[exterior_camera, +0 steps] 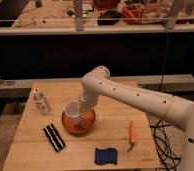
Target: Place the ceramic cup in the ceramic bowl
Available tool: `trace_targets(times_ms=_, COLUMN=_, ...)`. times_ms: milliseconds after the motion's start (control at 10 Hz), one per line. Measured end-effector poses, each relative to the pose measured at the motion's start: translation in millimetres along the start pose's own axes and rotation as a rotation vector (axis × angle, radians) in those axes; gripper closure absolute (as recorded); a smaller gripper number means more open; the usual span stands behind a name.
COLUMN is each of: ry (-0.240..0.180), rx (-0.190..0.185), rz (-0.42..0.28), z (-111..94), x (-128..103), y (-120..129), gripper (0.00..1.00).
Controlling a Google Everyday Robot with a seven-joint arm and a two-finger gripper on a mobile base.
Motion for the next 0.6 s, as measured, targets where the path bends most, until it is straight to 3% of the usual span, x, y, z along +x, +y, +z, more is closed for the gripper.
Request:
trace_targets(times_ms=300, ry=0.005, rx=0.002, rz=0.007, z=0.3, x=0.3, y=1.0, gripper=0.66)
trace_targets(times_ms=600, ry=0.013, rx=0.005, rz=0.016, z=-0.5, x=0.7, y=1.4, gripper=0.47)
